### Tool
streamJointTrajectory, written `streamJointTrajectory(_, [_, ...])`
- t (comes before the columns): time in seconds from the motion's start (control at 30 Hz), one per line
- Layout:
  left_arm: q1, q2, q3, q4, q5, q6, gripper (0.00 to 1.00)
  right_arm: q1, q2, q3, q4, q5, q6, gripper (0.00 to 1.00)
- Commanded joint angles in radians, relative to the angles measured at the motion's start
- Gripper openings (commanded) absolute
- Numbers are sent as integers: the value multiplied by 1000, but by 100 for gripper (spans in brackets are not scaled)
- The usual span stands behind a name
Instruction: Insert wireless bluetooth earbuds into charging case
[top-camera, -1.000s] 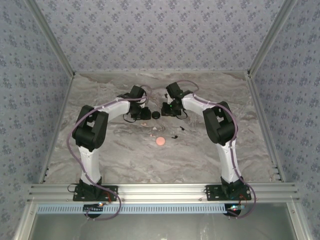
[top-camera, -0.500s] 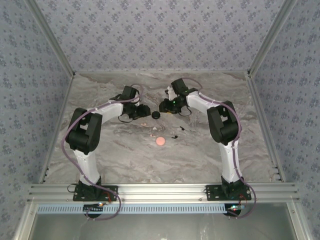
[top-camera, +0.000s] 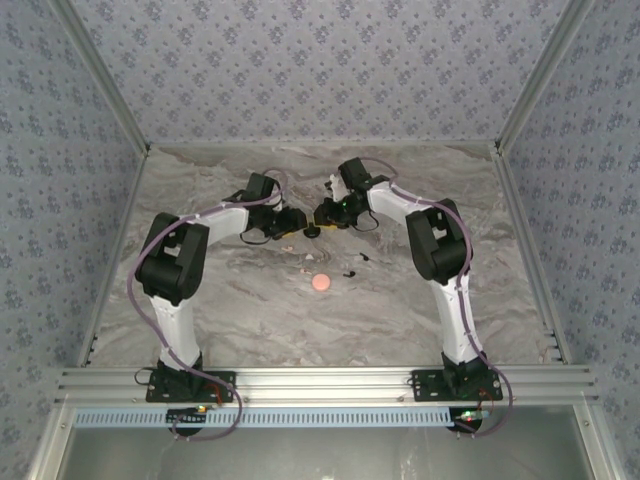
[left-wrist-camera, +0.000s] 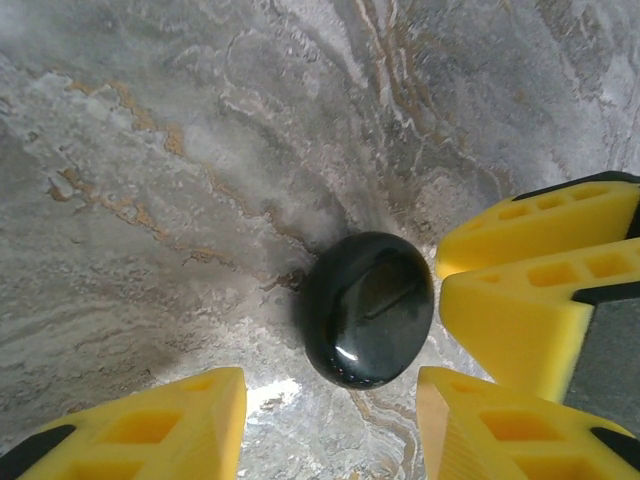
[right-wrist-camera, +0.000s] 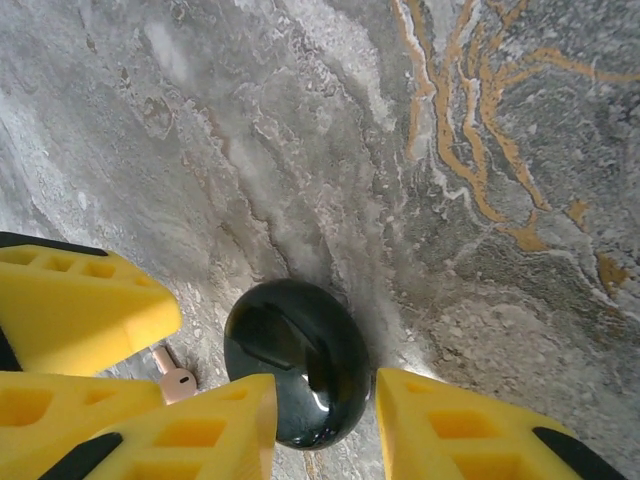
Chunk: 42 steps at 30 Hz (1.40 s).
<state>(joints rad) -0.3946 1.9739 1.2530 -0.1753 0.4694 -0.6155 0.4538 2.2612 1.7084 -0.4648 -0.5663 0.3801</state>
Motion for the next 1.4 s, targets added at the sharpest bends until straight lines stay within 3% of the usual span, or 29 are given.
streamJointTrajectory(0.0, [-9, 28, 9, 21, 34, -18, 47, -2, 27, 40, -35, -24, -3, 32])
streamJointTrajectory(0.6, [-27, 81, 13, 88, 66, -68, 46, -4, 36, -12, 17, -46, 39, 23])
streamJointTrajectory(1.37, [-27, 90, -32, 230, 83, -152, 38, -19, 29, -70, 66, -83, 67, 22])
